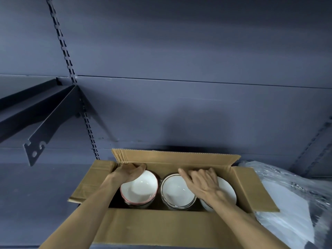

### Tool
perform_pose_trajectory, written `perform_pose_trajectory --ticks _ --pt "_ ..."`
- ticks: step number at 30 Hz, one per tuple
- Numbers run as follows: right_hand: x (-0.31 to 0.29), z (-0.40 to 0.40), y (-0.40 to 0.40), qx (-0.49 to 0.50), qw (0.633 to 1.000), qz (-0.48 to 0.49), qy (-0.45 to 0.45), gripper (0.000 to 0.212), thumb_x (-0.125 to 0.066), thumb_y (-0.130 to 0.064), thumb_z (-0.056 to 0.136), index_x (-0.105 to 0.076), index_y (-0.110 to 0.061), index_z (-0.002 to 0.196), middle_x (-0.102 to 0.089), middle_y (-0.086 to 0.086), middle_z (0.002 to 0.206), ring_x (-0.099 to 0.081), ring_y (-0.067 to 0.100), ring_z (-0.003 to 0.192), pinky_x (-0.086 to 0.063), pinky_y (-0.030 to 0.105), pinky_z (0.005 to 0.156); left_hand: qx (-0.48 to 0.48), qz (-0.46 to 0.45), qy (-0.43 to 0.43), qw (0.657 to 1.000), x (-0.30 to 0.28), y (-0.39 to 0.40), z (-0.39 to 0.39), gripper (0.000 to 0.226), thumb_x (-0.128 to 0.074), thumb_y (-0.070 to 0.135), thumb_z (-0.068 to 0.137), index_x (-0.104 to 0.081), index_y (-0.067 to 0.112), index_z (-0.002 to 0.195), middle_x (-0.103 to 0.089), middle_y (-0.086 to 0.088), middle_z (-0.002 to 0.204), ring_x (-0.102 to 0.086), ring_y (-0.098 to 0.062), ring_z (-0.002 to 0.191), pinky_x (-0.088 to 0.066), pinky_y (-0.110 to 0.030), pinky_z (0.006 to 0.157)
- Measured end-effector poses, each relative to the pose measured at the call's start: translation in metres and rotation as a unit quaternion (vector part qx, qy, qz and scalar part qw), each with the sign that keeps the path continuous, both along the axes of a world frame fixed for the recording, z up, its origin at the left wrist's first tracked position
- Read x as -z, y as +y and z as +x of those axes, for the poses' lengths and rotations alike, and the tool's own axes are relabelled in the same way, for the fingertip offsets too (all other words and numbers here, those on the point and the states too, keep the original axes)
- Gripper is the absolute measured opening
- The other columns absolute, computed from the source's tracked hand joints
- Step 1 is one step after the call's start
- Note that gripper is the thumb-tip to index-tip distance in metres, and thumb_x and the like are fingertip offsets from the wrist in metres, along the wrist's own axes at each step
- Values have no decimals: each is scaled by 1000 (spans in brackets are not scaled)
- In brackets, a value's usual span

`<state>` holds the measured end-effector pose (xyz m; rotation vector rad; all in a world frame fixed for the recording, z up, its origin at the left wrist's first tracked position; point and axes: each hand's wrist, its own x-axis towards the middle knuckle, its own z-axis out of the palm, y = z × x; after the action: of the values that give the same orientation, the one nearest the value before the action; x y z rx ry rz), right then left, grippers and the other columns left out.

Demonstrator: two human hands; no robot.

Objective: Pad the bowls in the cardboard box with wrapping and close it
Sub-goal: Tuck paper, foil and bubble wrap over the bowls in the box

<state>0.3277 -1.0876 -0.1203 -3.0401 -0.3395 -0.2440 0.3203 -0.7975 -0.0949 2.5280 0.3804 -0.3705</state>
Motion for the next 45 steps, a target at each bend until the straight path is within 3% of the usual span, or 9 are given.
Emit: perform_pose_trajectory --ticks 5,9,16,23,32,35,38,41,45 --pt "-14 -2 -11 -52 995 23 -86 64 -15 -62 100 -58 -22 74 -74 3 74 -70 30 78 -45 41 83 42 116 -38 992 -22 -13 -13 47 -35 52 101 -68 17 99 -70 -6 101 -65 -28 104 -46 -37 96" --pt "-33 -4 -20 -75 993 26 -92 39 -40 -49 103 -59 -23 82 -76 -2 84 -72 28 81 -48 36 75 135 213 -99 963 -52 -32 -24 27 -48 37 98 -65 21 112 -68 -3 116 -64 -31 111 -53 -41 94" --pt "-71 -28 -82 -83 989 39 -113 32 -47 -37 102 -69 -20 87 -74 -3 85 -67 21 82 -50 38 82 296 56 -129 945 -63 -126 -28 25 -52 31 98 -68 13 106 -68 -4 104 -61 -24 105 -52 -37 91" --pt "-72 -47 -210 138 963 133 -189 11 -58 -20 93 -68 -18 97 -73 2 93 -64 29 93 -49 39 78 375 -26 -260 889 -62 -248 -26 27 -57 21 96 -65 20 122 -69 0 114 -63 -26 107 -50 -37 90" --pt "-15 -31 -318 283 957 68 -17 80 -56 -33 99 -10 -16 163 -38 2 159 -25 27 147 -29 45 111 453 -59 -281 844 -47 -341 14 40 -60 17 97 -59 19 136 -63 3 135 -59 -18 124 -44 -31 106" --pt "-4 -19 -324 285 957 51 10 89 -61 -35 97 -5 -18 163 -41 3 154 -25 27 146 -28 46 108 457 -66 -266 846 -42 -354 24 43 -59 18 95 -58 19 138 -61 3 138 -58 -17 127 -45 -32 107" --pt "2 -18 -323 291 956 14 -9 48 -53 -27 99 -43 -24 146 -52 4 136 -35 27 129 -31 45 100 442 -85 -265 853 -38 -355 33 45 -58 22 92 -56 23 137 -63 6 133 -61 -17 122 -48 -33 103" --pt "-7 -23 -311 290 948 37 -123 17 -54 -22 98 -66 -24 109 -57 1 110 -41 25 110 -31 43 93 409 -65 -298 860 -37 -350 40 55 -65 18 90 -49 23 143 -58 2 139 -57 -22 127 -46 -28 104" --pt "-49 -27 -272 238 913 124 -306 9 -59 -23 97 -68 -22 98 -54 1 96 -48 26 97 -36 43 86 367 -89 -291 879 -57 -332 36 78 -71 27 90 -26 30 155 -37 -5 154 -52 -29 128 -52 -40 102"
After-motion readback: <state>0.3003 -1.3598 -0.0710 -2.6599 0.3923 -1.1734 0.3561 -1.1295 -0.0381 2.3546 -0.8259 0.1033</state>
